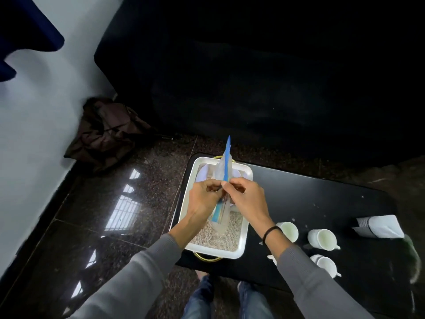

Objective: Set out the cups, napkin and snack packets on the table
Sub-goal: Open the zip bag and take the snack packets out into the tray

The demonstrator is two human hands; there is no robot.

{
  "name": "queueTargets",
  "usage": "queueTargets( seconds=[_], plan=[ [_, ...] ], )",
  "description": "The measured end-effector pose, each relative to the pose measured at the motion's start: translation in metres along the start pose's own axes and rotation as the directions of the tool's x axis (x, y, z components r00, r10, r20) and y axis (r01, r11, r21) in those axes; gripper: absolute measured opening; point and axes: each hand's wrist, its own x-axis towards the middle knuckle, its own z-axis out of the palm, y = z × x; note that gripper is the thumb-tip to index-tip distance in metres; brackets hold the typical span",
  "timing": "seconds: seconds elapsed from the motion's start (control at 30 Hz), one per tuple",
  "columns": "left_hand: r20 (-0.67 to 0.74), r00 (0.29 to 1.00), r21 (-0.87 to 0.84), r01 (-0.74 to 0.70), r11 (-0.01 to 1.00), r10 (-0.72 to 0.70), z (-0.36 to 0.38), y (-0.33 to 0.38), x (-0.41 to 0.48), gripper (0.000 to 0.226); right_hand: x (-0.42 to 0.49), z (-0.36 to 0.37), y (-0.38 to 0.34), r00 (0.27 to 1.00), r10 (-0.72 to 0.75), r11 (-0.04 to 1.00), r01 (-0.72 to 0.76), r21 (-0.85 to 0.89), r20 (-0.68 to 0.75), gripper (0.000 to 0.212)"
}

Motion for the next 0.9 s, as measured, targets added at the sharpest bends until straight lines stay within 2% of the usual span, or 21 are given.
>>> queueTargets(
  seconds=[0.07, 0.17, 0.27, 0.5, 0.77, 0.9],
  plan=[
    [0.035, 0.999, -0.025, 0.030, 0.999, -0.029, 0.002, 0.001, -0.004, 0.015, -0.002, -0.003, -0.001, 1.000, -0.007, 0.999, 0.006, -0.037, -0.013, 0.027],
    [0.099, 0.991, -0.156, 0.107, 0.982, -0.092, 0.005, 0.001, -0.008, 0.019, -0.003, -0.005, -0.002, 0.999, 0.003, 0.995, -0.008, -0.095, -0.051, 0.026],
    [0.105, 0.980, -0.267, 0.192, 0.944, -0.170, 0.008, 0.002, -0.012, 0.024, -0.005, -0.008, -0.002, 0.999, -0.007, 0.986, -0.002, -0.164, -0.054, 0.025],
    [0.099, 0.981, -0.287, 0.188, 0.939, -0.166, 0.006, 0.005, -0.015, 0.013, -0.014, -0.010, -0.002, 1.000, 0.002, 0.989, 0.002, -0.148, 0.021, 0.022],
    [0.171, 0.958, -0.338, 0.276, 0.900, -0.230, 0.004, 0.001, -0.019, 0.018, -0.024, -0.015, -0.002, 0.999, 0.026, 0.982, -0.019, -0.190, 0.037, 0.026],
    [0.195, 0.961, -0.285, 0.246, 0.926, -0.196, 0.007, 0.003, -0.023, 0.015, -0.026, -0.021, -0.005, 0.997, 0.046, 0.970, -0.030, -0.242, 0.061, 0.022]
  ],
)
